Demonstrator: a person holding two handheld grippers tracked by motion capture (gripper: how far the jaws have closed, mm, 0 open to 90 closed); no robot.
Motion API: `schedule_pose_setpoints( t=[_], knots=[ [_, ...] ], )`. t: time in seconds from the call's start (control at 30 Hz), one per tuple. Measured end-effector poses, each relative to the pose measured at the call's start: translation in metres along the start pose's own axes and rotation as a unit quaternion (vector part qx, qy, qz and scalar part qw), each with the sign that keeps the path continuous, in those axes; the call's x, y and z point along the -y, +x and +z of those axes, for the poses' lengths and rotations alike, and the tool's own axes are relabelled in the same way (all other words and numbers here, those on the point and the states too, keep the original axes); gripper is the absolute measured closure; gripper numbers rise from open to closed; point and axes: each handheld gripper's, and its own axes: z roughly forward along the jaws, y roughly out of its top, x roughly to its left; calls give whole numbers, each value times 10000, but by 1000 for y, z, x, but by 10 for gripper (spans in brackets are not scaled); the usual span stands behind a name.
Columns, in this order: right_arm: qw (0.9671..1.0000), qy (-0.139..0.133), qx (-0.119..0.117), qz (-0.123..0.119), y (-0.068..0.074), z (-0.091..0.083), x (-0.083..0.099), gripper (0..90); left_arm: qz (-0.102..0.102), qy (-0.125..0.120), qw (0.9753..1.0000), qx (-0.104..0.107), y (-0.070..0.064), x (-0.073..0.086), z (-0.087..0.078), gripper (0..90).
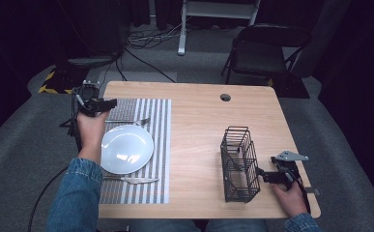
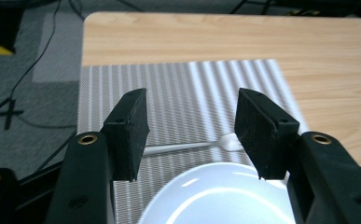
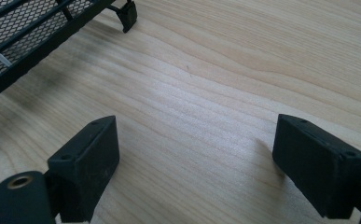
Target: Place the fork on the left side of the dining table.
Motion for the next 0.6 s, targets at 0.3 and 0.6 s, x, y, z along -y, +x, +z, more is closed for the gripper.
schedule_pose_setpoints(
  t=[0.3,0.6],
  knots=[
    [10000,-4,1,0,0,0,0,147,269,-340,9984,376,-28,4,-41,447],
    [10000,-3,0,5,0,0,0,147,723,-404,9919,959,-63,17,-71,443]
  ],
)
